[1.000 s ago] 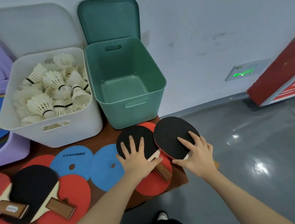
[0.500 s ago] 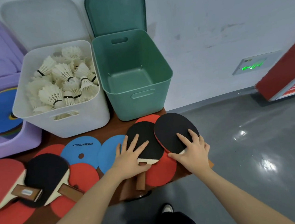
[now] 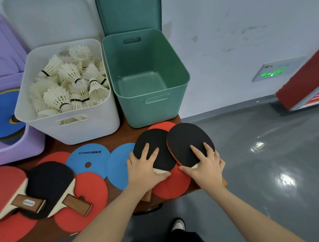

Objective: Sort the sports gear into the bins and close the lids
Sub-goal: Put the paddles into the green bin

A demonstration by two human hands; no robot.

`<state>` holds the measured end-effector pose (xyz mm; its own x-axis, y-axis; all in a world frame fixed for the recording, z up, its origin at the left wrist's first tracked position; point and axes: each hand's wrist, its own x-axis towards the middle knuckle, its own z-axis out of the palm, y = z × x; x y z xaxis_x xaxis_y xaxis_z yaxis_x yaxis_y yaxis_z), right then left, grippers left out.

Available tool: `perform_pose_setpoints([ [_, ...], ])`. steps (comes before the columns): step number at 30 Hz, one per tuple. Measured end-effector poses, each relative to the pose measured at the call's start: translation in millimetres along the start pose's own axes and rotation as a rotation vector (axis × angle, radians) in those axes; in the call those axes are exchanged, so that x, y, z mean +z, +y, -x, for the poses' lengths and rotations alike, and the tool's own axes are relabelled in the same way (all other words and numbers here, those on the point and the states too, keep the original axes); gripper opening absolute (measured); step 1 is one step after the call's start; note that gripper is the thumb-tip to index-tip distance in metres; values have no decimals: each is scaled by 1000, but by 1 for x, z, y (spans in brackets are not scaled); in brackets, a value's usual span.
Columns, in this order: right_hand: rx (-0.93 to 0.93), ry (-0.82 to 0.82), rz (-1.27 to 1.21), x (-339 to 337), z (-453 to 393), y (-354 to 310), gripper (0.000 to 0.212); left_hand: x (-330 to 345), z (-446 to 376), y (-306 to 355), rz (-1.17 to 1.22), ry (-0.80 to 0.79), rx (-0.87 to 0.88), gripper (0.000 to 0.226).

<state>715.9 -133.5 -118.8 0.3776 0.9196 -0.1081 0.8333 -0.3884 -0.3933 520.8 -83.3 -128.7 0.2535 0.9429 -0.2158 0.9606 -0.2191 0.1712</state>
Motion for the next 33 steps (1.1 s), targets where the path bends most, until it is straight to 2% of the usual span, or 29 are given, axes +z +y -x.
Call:
perform_pose_setpoints([
  [5, -33, 39, -38, -4, 8, -10, 80, -17, 9, -18, -68, 51, 30, 95],
  [13, -68, 209, -133, -14, 35, -51, 81, -66, 34, -65, -1, 391, 243, 86],
  [22, -134, 428, -205, -42, 65, -125, 76, -140, 47, -107, 45, 613, 373, 84],
  [27, -157, 486, -229, -64, 49, -161, 76, -182, 29, -120, 33, 698, 372, 84],
  [33, -244, 493, -168, -98, -10, -192, 78, -230, -17, -122, 19, 753, 272, 89],
])
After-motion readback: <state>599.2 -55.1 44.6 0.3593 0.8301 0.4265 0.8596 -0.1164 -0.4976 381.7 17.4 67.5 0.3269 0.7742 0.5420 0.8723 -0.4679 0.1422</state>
